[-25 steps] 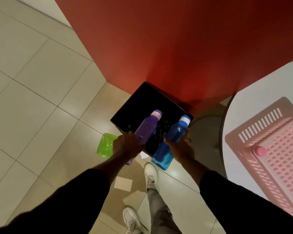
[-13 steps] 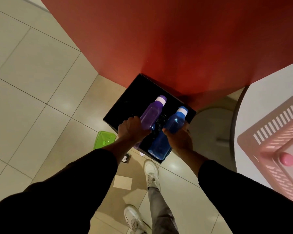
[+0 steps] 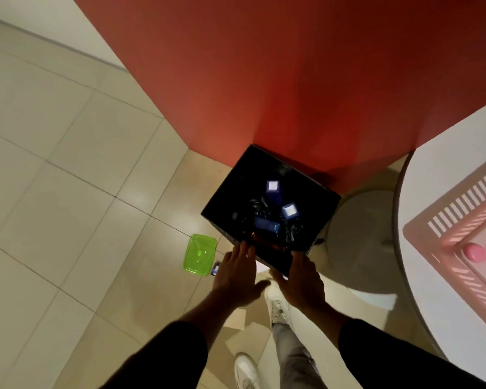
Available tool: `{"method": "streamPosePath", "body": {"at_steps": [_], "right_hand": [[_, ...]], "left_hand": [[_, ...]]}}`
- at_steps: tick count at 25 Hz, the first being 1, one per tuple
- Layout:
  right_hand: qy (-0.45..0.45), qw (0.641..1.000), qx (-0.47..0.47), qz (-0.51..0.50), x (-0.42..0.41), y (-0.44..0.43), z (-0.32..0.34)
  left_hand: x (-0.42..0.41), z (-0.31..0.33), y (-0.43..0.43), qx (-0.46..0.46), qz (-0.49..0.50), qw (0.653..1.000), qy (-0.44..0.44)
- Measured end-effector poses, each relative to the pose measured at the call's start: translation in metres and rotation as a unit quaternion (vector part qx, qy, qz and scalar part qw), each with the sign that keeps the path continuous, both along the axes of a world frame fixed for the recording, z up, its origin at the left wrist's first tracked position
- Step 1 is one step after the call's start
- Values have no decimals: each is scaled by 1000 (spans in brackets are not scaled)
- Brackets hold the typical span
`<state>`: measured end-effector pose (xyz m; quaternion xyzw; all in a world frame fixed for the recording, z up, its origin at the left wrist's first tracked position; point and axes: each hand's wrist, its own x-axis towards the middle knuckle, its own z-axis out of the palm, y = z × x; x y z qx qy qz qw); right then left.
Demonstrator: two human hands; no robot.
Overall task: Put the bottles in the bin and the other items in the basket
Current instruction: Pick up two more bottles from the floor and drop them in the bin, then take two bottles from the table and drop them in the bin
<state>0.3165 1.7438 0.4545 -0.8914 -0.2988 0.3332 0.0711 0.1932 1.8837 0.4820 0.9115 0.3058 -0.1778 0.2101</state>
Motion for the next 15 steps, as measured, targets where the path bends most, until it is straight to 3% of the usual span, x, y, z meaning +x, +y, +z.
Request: {"method": "streamPosePath", "body": {"at_steps": [4, 8, 11, 15], "right_hand": [[-47, 996, 28, 65, -32, -34, 37], [-103, 993, 46, 34, -59, -86, 84], [-84, 996, 2, -3, -77, -129, 103], [-122, 992, -18, -18, -125, -189, 137]], "left_hand": [[-43, 16, -44, -7, -41, 998, 42], [-75, 57, -82, -10, -102, 994, 33], [-95, 78, -102, -3, -137, 990, 22], [-126, 118, -139, 34, -211, 977, -13]]}}
